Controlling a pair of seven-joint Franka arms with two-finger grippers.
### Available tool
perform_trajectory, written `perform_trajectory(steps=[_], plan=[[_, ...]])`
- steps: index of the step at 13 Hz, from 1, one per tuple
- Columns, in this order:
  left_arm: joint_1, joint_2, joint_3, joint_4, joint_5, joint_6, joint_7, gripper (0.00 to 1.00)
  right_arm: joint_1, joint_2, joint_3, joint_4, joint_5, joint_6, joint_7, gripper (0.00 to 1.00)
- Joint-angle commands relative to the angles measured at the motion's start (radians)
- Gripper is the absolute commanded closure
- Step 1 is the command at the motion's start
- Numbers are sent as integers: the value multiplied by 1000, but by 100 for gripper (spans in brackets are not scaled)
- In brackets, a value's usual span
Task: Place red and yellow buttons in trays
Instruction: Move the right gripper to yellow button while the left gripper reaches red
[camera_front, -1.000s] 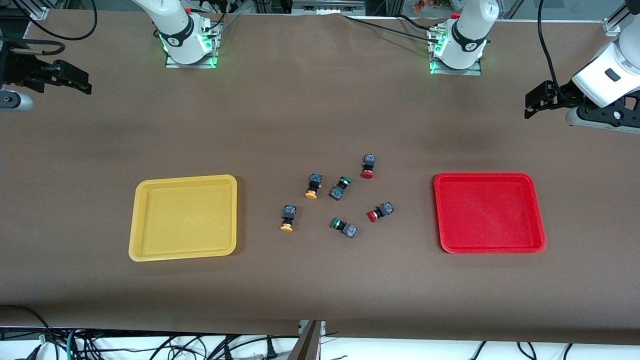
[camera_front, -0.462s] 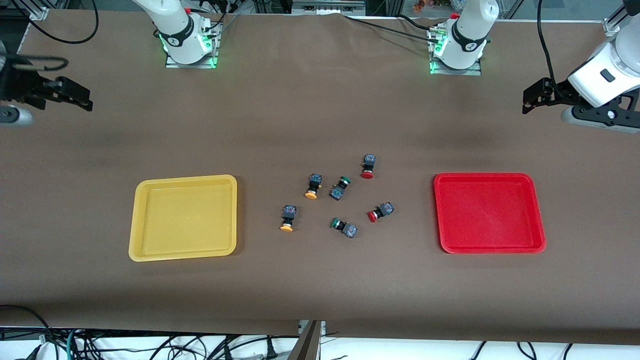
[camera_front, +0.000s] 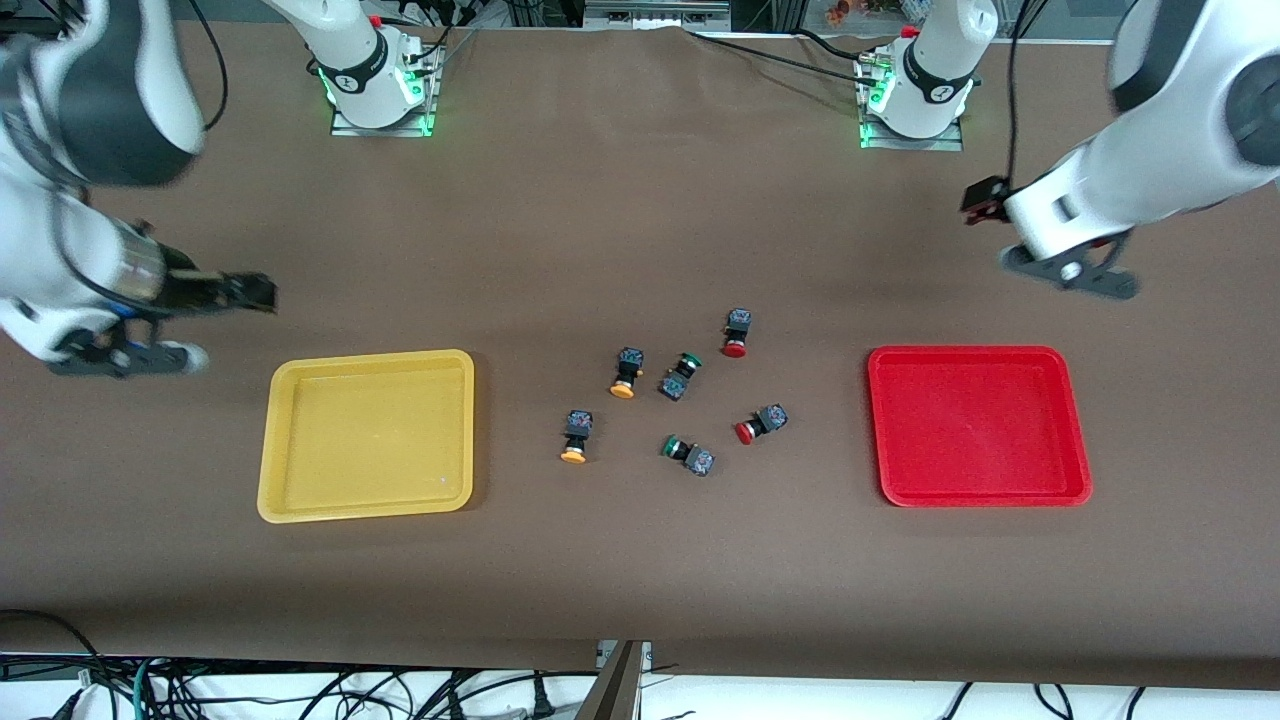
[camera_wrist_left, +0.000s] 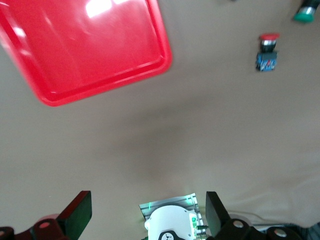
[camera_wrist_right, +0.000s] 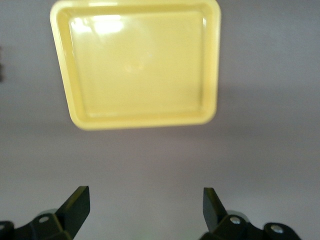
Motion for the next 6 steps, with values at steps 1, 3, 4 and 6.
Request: perform_trajectory(steps=[1, 3, 4, 6], plan=[[-24, 146, 2, 40, -20, 101, 8, 0, 48, 116, 0, 18, 17, 134, 111, 0], [-62, 252, -9, 42, -22, 241, 22, 0, 114, 220, -2, 21, 101, 301, 129, 0], [-76, 272, -32, 43, -20, 283, 48, 0, 137, 253, -2, 21, 124, 351, 158, 0], [-87, 329, -76, 45, -20, 396, 85, 0, 203, 304, -2, 23, 140, 435, 287, 0]])
